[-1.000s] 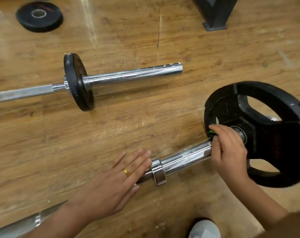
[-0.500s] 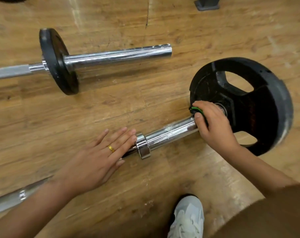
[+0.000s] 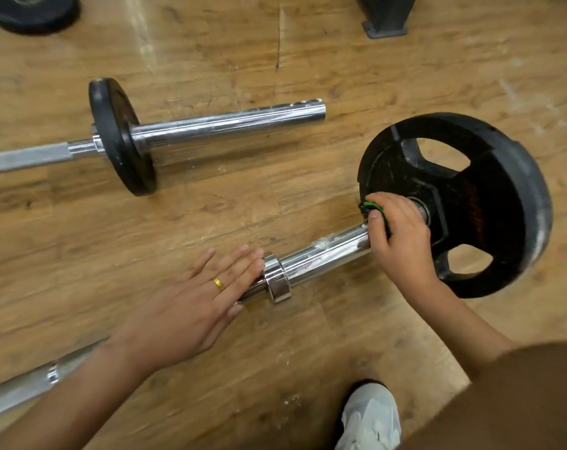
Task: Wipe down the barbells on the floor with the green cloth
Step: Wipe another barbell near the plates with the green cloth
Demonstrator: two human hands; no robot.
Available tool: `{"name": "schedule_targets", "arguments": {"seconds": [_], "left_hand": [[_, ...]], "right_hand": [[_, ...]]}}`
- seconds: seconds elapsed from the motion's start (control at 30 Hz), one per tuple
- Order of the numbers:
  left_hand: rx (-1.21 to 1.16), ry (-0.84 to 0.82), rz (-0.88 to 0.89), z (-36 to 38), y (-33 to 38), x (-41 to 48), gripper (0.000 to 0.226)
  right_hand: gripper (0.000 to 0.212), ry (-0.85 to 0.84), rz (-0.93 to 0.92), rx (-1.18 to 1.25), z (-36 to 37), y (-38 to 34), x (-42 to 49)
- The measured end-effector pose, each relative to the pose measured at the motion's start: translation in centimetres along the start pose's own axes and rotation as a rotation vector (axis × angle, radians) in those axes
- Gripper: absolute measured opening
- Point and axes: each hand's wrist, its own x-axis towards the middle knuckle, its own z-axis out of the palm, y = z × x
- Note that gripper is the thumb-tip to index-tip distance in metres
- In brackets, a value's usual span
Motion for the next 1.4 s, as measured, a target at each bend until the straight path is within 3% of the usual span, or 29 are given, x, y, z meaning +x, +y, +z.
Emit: {"name": "schedule_targets", "arguments": {"seconds": [0.4,0.67,0.97,1.13,1.4], "left_hand": [[0.055,-0.061,0.010,-1.1,-0.6,0.3,0.059],[0.037,-0.129,-0.029,-2.1,0.0,0.3,0.061],[0.259,0.100,-0.317,1.0,5.8,0.4,0.075],[0.281,0.104,-0.414,0.8,6.2,0.7,0.080],[0.280,0.102,-0.426,0.4,4.7,0.9,0.084]], "right_hand": [[0.032,-0.028,0.016,-0.018,-0.1,0.1,-0.8],[0.043,-0.241,-0.007,0.091,-1.7,2.0,0.9],[0.041,0.002,0.018,0.013,1.1,0.8,-0.2],[0.039,-0.019,0.032,-0.006,1.0,0.4,0.3],[0.032,-0.057,0.027,-0.009,1.3,-0.5,1.2]]}}
